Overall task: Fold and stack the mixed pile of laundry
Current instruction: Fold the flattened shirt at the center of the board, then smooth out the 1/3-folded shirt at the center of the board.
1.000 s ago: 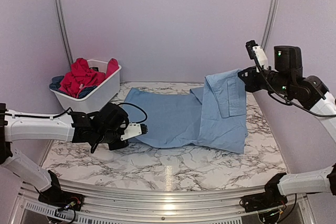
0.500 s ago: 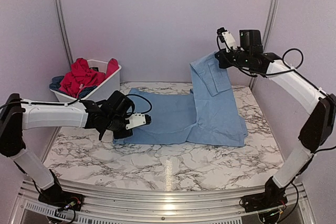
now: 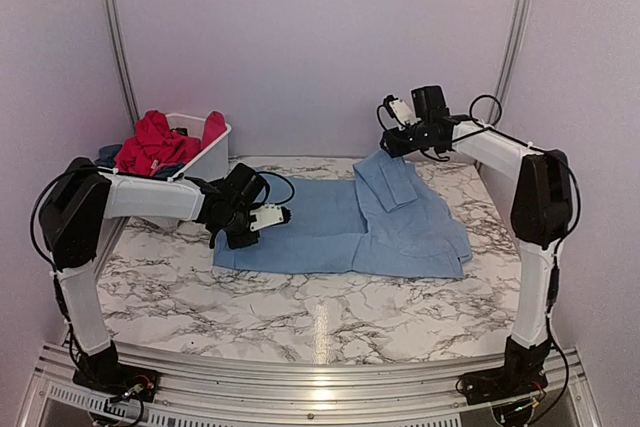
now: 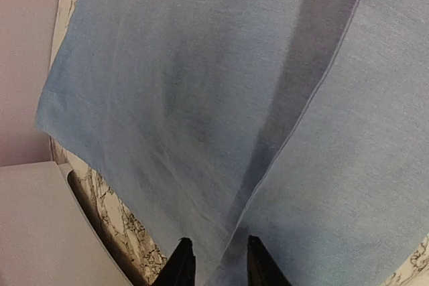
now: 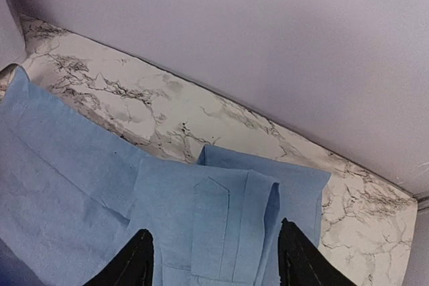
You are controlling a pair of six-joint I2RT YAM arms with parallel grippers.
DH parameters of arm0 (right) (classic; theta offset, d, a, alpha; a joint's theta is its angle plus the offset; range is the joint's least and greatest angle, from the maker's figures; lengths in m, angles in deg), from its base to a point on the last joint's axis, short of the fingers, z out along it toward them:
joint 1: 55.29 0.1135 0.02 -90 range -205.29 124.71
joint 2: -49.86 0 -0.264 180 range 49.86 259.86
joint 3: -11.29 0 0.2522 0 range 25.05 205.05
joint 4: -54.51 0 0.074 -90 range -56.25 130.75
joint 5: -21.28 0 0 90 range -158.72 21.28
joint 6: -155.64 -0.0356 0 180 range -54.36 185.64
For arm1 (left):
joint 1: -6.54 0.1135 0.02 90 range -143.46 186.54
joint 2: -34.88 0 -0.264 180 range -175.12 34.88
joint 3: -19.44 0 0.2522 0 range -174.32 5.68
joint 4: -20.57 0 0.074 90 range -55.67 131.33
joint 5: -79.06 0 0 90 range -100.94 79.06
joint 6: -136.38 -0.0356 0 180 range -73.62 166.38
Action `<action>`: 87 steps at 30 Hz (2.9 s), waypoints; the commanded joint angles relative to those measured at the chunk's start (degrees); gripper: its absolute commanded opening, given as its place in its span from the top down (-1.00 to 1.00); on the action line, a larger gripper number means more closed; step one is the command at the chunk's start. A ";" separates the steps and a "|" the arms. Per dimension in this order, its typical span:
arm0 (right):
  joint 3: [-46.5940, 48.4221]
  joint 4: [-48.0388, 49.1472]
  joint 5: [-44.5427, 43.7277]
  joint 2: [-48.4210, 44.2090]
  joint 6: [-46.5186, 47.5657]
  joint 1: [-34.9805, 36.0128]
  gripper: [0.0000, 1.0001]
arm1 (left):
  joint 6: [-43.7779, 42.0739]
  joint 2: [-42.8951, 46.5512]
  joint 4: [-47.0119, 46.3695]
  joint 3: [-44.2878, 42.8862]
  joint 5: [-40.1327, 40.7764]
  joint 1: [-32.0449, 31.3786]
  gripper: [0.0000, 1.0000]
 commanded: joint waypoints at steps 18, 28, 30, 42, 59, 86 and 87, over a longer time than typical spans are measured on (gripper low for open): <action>-57.98 -2.96 4.41 -52.93 -22.85 -0.77 -0.46 | 44.03 27.08 -2.00 20.44 -0.49 0.57 -0.62; -74.24 -0.10 -2.48 -60.36 -37.19 -0.88 -0.20 | 61.03 30.91 -10.03 31.49 -3.15 0.89 -0.57; -75.46 0.95 -5.88 -58.06 -38.01 -1.08 -0.17 | 62.06 29.03 -9.10 30.98 -3.32 1.40 -0.56; -79.88 11.36 1.49 -50.93 -35.48 -9.74 -0.18 | 64.87 28.89 -13.96 34.73 -11.29 5.34 -0.46; -81.16 18.80 4.55 -43.39 -33.05 -10.71 0.32 | 65.16 20.38 -23.85 34.84 -19.41 7.60 0.37; -80.86 2.87 -5.19 -57.38 -38.44 -12.00 1.00 | 66.02 29.60 -7.95 37.20 -13.65 12.49 1.00; -81.29 2.03 -4.89 -58.76 -39.51 -11.90 0.97 | 66.06 29.45 -7.64 37.45 -14.09 12.21 1.00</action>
